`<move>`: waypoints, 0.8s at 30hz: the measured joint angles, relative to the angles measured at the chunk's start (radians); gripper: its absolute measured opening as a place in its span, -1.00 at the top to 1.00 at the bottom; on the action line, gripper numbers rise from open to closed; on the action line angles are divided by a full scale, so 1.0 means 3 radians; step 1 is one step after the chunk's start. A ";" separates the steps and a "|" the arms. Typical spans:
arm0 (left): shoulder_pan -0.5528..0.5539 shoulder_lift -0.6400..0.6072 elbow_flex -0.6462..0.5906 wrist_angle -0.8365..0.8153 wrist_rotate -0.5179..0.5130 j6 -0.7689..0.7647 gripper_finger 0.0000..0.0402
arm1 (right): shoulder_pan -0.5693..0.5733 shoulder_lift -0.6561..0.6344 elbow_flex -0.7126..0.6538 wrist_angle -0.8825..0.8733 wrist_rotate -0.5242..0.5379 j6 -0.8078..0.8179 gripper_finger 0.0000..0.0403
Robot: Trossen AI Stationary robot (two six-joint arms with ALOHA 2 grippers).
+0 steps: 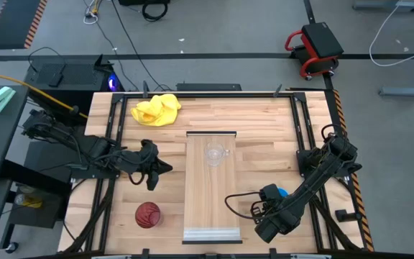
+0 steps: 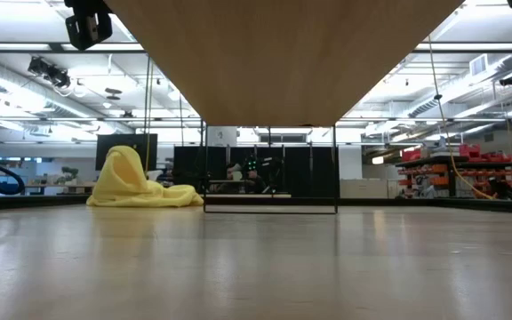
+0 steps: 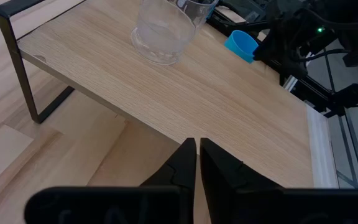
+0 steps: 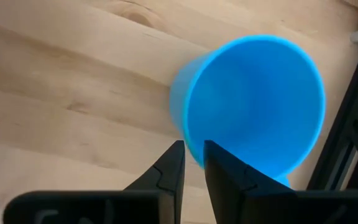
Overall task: Stack small to large cups/mugs on shelf
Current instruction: Put the blue mug on the shelf
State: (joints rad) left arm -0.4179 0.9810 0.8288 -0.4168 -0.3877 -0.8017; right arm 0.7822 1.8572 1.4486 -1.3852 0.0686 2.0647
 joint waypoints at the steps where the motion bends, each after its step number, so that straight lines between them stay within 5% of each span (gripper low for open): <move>1: 0.0000 0.0000 0.0000 0.0000 0.0000 -0.0002 0.84 | 0.0000 0.0000 -0.0031 0.0024 -0.0009 0.0000 0.67; 18: 0.0000 0.0000 0.0000 0.0000 0.0001 -0.0022 0.82 | 0.0000 0.0000 -0.0147 0.0175 -0.0152 -0.0085 0.68; 24: 0.0000 0.0000 0.0000 0.0000 0.0001 -0.0022 0.84 | -0.0003 0.0000 -0.0147 0.0192 -0.0217 -0.0099 0.82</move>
State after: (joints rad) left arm -0.4179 0.9810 0.8288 -0.4168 -0.3874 -0.8084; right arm 0.7815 1.8572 1.4044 -1.3277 0.0035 2.0350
